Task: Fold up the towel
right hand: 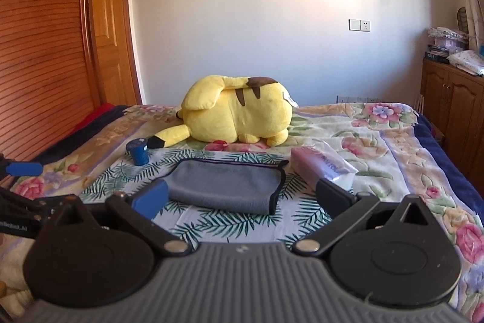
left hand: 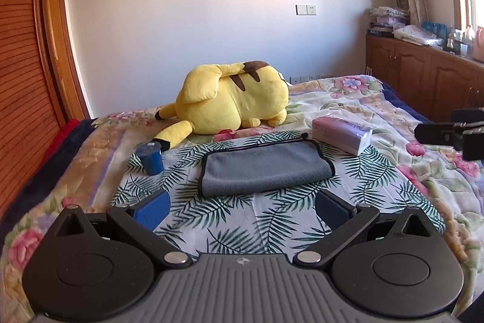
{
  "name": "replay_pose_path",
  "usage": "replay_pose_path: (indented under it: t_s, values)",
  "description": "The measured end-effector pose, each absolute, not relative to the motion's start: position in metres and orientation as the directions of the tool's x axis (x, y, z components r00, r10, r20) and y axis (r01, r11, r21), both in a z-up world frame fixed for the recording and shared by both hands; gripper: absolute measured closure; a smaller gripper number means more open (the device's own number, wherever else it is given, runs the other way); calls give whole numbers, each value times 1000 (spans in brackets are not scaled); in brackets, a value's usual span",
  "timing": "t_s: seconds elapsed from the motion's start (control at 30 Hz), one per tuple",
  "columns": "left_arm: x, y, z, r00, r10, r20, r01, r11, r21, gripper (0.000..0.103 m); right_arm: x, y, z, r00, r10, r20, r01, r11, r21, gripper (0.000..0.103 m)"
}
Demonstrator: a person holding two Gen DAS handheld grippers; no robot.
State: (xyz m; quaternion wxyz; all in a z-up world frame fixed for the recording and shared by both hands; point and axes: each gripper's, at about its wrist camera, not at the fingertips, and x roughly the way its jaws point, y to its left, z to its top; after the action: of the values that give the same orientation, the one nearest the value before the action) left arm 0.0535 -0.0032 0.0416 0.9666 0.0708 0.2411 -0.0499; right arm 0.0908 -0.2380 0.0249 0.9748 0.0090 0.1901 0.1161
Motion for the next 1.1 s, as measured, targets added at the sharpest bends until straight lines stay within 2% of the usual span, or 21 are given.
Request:
replay_pose_path:
  t_s: [0.53,1.1]
  values:
    - [20,-14,19,885,-58,-462,97,993,62,0,59,-236,-10,895,213,-392,-202,977,71,0]
    - [17,-14,-20,859,-51,-509,105,991,78,0,46,-228,-39,887,192,-420,-193,980,40,0]
